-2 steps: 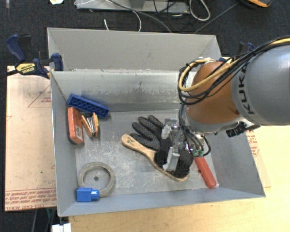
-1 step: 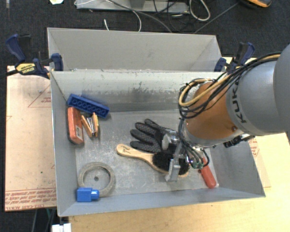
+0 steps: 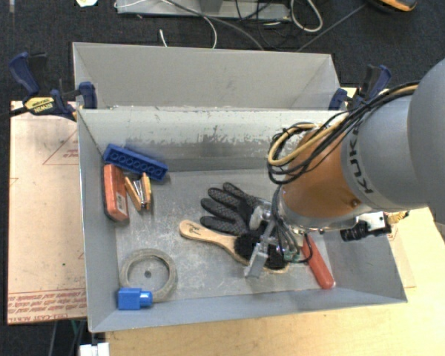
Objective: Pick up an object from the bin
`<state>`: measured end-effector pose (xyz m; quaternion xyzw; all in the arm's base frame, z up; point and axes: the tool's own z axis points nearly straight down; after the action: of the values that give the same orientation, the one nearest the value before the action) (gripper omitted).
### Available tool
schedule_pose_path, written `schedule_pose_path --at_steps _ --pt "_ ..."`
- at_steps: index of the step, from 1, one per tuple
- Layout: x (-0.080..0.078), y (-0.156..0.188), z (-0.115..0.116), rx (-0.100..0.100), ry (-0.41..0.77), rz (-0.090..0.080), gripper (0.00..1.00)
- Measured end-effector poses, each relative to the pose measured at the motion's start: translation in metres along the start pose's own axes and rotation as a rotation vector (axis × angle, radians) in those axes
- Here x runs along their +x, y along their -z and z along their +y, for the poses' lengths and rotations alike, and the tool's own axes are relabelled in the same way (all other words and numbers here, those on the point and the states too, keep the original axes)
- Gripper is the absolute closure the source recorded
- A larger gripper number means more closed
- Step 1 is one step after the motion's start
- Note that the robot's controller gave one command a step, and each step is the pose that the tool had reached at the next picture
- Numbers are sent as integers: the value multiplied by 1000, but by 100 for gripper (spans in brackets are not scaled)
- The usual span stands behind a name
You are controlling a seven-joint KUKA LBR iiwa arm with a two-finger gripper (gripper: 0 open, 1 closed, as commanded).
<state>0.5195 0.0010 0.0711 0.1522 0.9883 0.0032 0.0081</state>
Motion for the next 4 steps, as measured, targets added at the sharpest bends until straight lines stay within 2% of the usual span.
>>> schedule_pose_path --at_steps 1,2,3,4 --pt "-7 0 -3 1 172 2 0" --pt "-2 2 2 -3 -44 -9 100" --pt "-2 3 2 -3 -44 -8 100" --pt "1 30 1 0 -43 3 100"
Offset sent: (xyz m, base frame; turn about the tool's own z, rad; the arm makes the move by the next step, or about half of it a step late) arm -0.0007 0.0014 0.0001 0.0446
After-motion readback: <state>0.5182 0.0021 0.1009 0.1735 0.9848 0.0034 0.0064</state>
